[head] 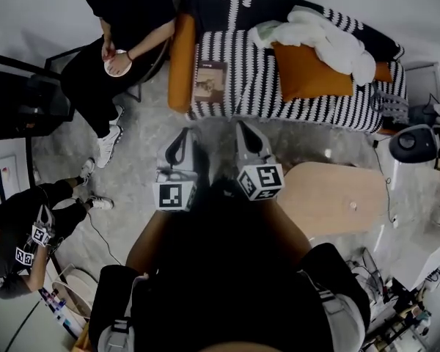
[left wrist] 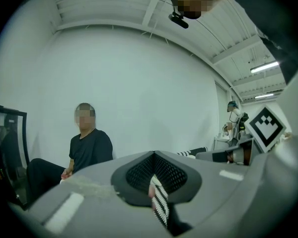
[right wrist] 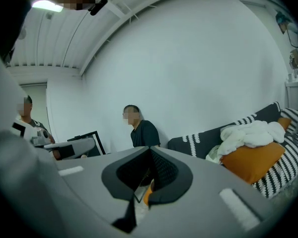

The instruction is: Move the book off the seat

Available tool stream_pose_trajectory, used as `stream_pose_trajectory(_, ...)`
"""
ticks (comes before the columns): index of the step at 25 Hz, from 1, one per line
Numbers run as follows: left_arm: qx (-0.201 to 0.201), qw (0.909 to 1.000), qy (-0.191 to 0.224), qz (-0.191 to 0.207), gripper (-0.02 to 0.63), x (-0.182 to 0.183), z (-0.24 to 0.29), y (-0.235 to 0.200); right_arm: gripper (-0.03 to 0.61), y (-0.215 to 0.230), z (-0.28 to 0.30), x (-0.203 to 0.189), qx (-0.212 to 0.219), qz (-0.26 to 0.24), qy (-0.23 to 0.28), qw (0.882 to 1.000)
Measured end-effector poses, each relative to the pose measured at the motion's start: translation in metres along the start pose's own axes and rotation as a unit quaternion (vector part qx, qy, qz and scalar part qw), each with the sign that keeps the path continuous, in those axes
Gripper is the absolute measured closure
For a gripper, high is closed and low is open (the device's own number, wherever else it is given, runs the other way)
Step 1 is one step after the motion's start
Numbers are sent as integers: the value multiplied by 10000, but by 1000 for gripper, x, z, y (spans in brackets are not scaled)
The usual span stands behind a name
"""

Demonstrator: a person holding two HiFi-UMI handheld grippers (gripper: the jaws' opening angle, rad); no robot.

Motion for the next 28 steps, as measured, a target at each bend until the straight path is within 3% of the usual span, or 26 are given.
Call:
stream_pose_trajectory(15, -321, 9990, -214, -241, 607, -43, 88, -55, 571, 35, 97, -20, -620, 321, -244, 9973)
stream_pose_trajectory(28, -496, 9974, -385, -347, 607, -114, 140, -69, 571, 95, 155, -84, -1088, 713, -456, 9905)
Point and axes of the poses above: the fingertips, and each gripper's own axes: z forward along the fingers, y to its right, x out of its top, the point moved 1 cm from there along -z, backward along the fingers, and after that the axes turned 15 degrees about z, right-handed, at the moved point
